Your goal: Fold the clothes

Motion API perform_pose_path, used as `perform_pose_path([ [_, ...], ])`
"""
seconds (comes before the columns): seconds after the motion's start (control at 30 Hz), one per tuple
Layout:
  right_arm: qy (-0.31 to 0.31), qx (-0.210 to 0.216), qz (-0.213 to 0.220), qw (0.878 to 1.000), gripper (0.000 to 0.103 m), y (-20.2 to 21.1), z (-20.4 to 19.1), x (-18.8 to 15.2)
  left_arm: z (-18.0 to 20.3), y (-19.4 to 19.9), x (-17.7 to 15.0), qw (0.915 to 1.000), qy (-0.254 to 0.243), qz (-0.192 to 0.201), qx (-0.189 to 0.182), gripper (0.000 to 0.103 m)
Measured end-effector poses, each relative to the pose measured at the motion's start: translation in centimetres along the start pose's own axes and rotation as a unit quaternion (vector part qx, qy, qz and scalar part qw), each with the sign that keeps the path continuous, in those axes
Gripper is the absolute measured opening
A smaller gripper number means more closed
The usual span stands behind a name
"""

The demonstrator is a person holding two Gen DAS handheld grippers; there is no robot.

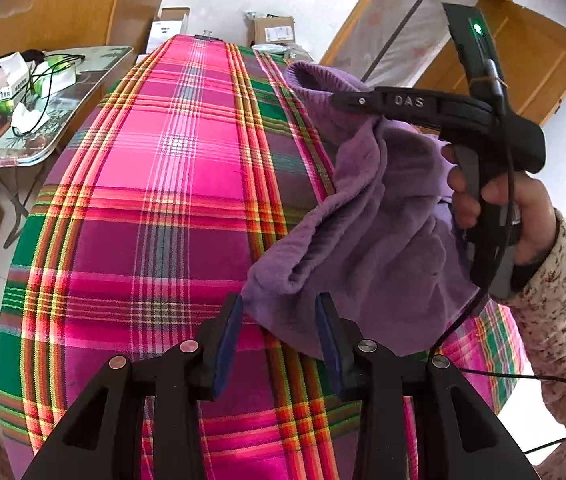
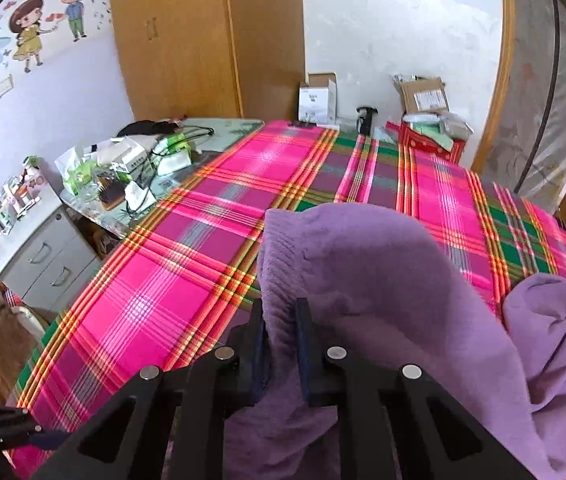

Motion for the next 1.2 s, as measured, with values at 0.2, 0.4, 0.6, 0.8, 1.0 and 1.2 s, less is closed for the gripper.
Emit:
perform_pose_path([
  [0.2,-0.026,0.015,0.003,1.000,0.031,0.6,0.8,0.1,-0.5,-0.1,1.5,0.9996,-0.007,0.010,0.025,0.039],
  [0.4,-0.043,0.021,0.021,0.999,0.033,4.4,2.4,-1.1,-0.3,-1.4,3.1,0.9988,-0.040,-0.002,0.027,0.039],
  [0.6,0.013,0.029,0.002,0.999,0.033,8.0,2.2,-6.3,0.6,-1.6,3.0,0.9975,-0.067,-0.014,0.014,0.039],
  [0.8,0.073,-0.001,-0.038,0.997,0.033,9.3,2.4,-12.2,0.1,-2.4,2.9,0.9984,-0.048,-0.032,0.000,0.039],
  [1.0,0.065,0.018,-0.063,0.996,0.042,10.4,2.6,-16.9,0.3,-2.8,3.2,0.9985,-0.040,-0.028,-0.024,0.016],
  [1.2,0.118,0.014,-0.069,0.991,0.046,10.5,1.1,-19.9,-0.4,-1.0,3.6,0.9983,0.019,0.010,-0.055,0.011],
])
Point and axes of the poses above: each gripper's, at about its wrist camera, not at the fingertips, and y roughly against the way its jaws point, z to its right, x to its top, the point moved 6 cm from there along -y, roughly the way its jaws point, and after that the axes turned 4 degrees about -y, right-handed, at the moved point
